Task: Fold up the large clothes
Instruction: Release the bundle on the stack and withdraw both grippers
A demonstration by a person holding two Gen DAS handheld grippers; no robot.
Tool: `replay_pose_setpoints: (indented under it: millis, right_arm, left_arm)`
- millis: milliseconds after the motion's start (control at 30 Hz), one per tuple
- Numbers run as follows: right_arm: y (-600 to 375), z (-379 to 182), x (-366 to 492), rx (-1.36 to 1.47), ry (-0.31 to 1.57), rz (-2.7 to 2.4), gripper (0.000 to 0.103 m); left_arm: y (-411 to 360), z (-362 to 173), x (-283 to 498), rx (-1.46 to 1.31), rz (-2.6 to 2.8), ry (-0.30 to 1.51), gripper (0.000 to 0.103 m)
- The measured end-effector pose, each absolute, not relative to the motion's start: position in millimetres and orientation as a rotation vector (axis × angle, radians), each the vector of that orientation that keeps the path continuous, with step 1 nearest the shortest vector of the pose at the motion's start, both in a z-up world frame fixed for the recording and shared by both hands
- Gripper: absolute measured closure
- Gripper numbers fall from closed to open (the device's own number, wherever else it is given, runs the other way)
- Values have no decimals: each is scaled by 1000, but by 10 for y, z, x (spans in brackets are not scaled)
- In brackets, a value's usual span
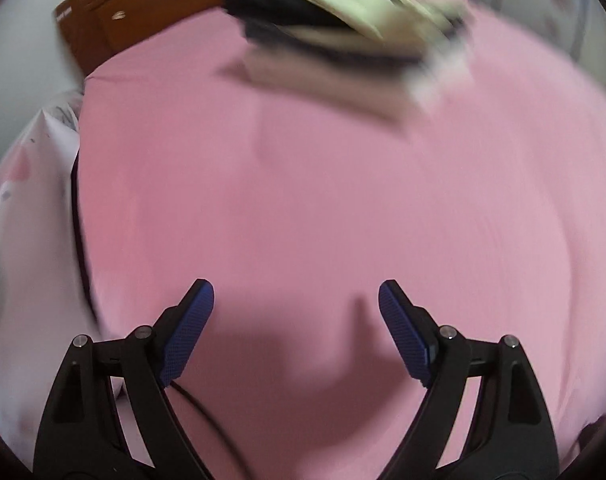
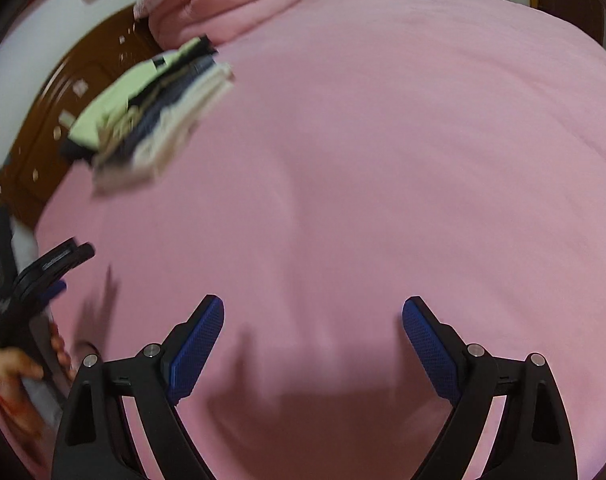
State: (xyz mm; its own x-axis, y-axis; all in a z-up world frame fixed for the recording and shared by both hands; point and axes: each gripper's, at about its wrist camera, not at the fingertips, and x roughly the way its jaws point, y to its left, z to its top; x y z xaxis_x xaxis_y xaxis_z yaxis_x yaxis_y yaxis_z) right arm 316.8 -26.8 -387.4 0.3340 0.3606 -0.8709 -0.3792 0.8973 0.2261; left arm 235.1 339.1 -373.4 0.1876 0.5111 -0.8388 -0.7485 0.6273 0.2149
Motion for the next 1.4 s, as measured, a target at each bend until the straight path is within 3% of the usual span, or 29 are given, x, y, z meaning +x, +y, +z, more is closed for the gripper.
replay_pose_setpoints:
  millis: [233,400,567,767,867,1400]
  right_arm:
    - [-1809,-3442,2098,-70,1240,244,10]
    - [-2597,-3014,1596,-19,1320,-11,4]
    - [-3004,-2419,1348,53,1250,55,3]
    - [-3068,-1817,1245,86,1169,137,1]
    - [-3089,-1600,1255,129,1129,115,1]
    - [-1964,-1065,1063,-21,1055,135,1]
  left_arm:
    - [1348,-3476,1907,-145,612,1196,20]
    - [560,-3098,1810,-208,463,1258,20]
    - [-58,-2492,1943,-100,304,1224,20]
    - [-418,-1692,1899,4,131,1028,20]
    - [-442,-1517,1877,-13,89,1041,20]
    - [134,-1352,1425,-15,213,1036,18]
